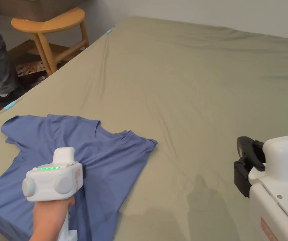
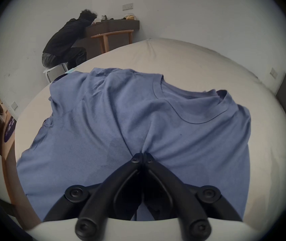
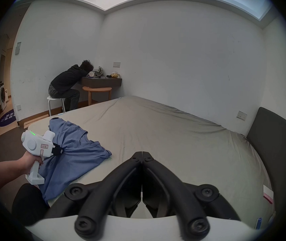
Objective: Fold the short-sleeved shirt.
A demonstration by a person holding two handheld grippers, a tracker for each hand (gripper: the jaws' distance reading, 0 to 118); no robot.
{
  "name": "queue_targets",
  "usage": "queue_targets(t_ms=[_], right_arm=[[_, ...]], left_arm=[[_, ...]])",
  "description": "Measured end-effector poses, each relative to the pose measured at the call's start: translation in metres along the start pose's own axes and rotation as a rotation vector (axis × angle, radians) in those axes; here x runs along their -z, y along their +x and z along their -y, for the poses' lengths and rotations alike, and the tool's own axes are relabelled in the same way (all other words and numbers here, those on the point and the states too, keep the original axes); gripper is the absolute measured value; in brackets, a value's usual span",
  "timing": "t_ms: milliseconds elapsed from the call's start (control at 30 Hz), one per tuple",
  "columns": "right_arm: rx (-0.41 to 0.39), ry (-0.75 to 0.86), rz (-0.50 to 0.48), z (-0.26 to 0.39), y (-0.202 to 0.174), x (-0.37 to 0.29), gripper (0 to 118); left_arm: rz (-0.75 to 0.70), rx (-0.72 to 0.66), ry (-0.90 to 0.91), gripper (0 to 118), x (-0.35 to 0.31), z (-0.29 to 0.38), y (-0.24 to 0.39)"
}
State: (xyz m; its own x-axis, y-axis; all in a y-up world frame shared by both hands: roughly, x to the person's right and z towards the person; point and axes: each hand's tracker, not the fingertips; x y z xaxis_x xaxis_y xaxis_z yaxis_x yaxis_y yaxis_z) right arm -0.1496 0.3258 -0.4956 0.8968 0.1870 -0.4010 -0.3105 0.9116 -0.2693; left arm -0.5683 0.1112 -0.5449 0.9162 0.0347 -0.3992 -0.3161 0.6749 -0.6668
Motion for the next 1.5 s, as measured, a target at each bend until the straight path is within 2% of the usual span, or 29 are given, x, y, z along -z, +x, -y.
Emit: queue_targets(t_ms=[100, 200, 367, 467, 533, 633, 767, 933, 1133, 1333, 1500], right_arm=[[0.005, 0.004, 0.015, -0.001, 0.005, -0.007, 1], [0.026, 0.012, 0.027, -0.003, 0.012, -0.017, 1], [0.060, 0.045, 0.044, -0.006, 0.021, -0.038, 1], [0.076, 0.065, 0.052, -0.008, 0.027, -0.051, 1], [0.086, 0.077, 0.058, -0.009, 0.029, -0.060, 1], [0.106, 0.094, 0.066, -0.010, 0.033, -0.070, 1], [0.122, 0.120, 0.072, -0.011, 0.038, -0.087, 1], [0.134, 0.161, 0.103, -0.012, 0.050, -0.106, 1], [0.155, 0.199, 0.179, -0.011, 0.077, -0.128, 1], [0.165, 0.211, 0.285, -0.001, 0.109, -0.155, 1], [0.185, 0.186, 0.361, 0.013, 0.138, -0.171, 1]], left_arm=[[0.151, -0.075, 0.093, 0, -0.022, 0.000, -0.001], [0.179, -0.110, 0.184, 0, -0.054, -0.012, 0.003], [0.314, -0.417, 0.259, 0, -0.102, -0.026, -0.026], [0.354, -0.468, 0.327, 0, -0.145, -0.033, -0.025], [0.300, -0.374, 0.415, 0, -0.176, -0.040, -0.016], [0.406, -0.354, 0.500, 0, -0.207, -0.058, -0.015], [0.418, -0.259, 0.608, 0, -0.258, -0.088, 0.001], [0.525, -0.145, 0.720, 0, -0.314, -0.128, 0.035], [0.712, 0.002, 0.817, 0, -0.368, -0.171, 0.102], [0.834, 0.195, 0.789, 0, -0.386, -0.194, 0.194], [0.892, 0.374, 0.617, 0, -0.354, -0.162, 0.291]])
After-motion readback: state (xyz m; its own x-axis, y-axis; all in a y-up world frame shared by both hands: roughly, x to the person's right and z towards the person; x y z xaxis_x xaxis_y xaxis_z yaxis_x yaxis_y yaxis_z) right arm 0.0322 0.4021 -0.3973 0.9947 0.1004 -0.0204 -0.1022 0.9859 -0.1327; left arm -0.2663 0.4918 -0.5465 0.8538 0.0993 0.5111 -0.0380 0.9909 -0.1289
